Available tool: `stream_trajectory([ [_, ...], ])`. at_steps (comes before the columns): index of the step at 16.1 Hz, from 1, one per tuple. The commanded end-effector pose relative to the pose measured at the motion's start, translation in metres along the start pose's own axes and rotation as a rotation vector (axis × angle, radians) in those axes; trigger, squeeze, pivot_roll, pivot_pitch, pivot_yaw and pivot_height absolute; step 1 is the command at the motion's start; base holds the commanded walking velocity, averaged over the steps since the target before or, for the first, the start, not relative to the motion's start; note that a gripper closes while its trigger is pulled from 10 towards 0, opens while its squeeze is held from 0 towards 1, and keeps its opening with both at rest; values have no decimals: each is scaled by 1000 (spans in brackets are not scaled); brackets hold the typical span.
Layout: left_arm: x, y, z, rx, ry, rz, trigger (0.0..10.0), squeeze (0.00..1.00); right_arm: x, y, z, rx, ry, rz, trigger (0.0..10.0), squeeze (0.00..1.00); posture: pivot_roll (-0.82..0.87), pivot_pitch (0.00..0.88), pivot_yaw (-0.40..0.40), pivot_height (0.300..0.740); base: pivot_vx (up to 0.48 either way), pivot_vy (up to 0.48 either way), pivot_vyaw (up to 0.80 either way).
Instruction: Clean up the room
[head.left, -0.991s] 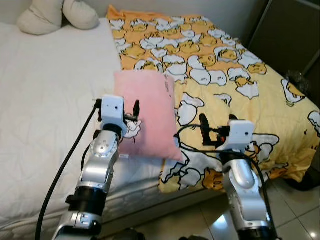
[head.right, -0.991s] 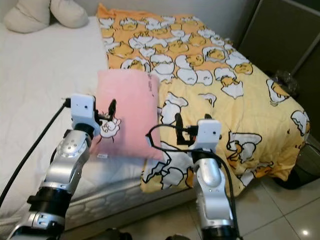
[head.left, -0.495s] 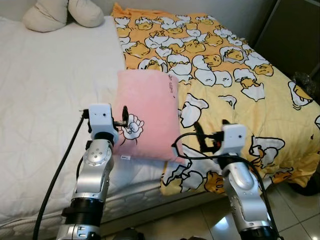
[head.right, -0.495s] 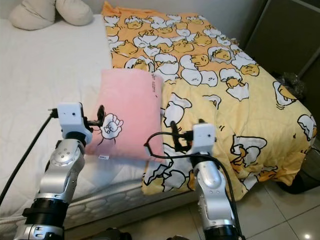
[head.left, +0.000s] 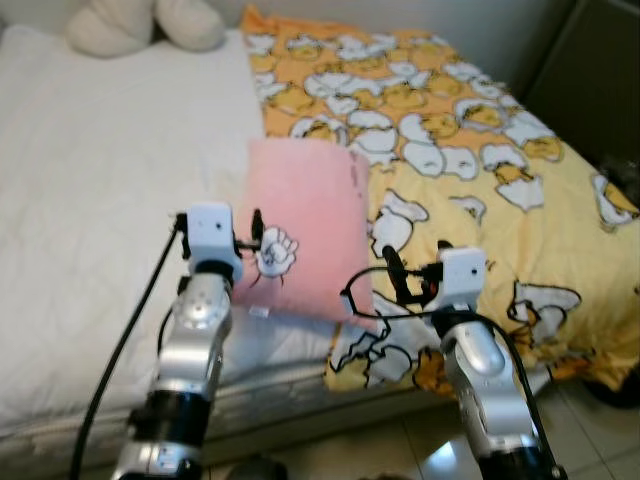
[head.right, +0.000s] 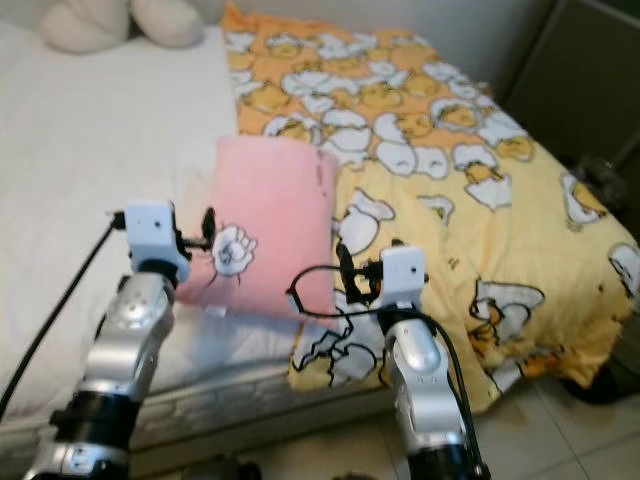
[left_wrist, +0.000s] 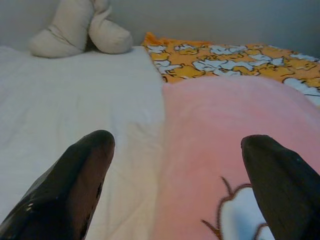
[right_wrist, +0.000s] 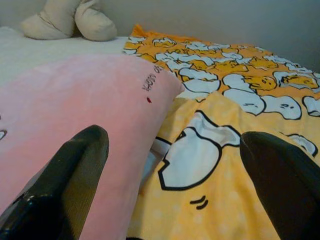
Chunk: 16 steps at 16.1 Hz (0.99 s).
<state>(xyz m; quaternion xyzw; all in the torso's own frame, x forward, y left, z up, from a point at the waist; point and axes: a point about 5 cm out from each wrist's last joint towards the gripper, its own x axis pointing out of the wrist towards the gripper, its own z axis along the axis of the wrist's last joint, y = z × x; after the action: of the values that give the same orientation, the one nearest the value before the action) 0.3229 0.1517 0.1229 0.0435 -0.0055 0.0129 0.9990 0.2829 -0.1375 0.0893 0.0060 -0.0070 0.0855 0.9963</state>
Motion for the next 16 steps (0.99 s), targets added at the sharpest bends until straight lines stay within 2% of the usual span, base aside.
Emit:
stream_trajectory([
  [1, 3, -8, 4, 0, -12, -32, 10000, 0, 0, -6, -1, 7, 4, -22, 10000, 0, 44, 0, -46, 740, 0, 0, 0],
  [8, 6, -4, 8, 22, -31, 15, 10000, 0, 3, -4, -1, 8, 0, -2, 10000, 0, 43, 0, -42, 740, 408, 0, 0],
  [10, 12, -2, 8, 18, -11, 17, 10000, 0, 5, -5, 0, 6, -1, -3, 10000, 0, 40, 0, -41, 740, 351, 0, 0],
  [12, 22, 7, 12, 20, 0, 46, 10000, 0, 6, -7, -2, 18, 7, -10, 10000, 0, 40, 0, -40, 740, 0, 0, 0],
  [14, 35, 18, 24, 18, -24, 52, 10000, 0, 9, -12, -6, 104, 41, -49, 10000, 0, 39, 0, -41, 740, 0, 0, 0],
  [15, 42, 22, 32, 16, -40, 19, 10000, 0, 12, -13, -6, 147, 54, -40, 10000, 0, 37, 0, -38, 740, 0, 0, 0],
  [16, 51, 34, 39, 17, -25, -12, 10000, 0, 18, -12, -3, 171, 54, -17, 10000, 0, 29, 0, -25, 740, 0, 0, 0],
])
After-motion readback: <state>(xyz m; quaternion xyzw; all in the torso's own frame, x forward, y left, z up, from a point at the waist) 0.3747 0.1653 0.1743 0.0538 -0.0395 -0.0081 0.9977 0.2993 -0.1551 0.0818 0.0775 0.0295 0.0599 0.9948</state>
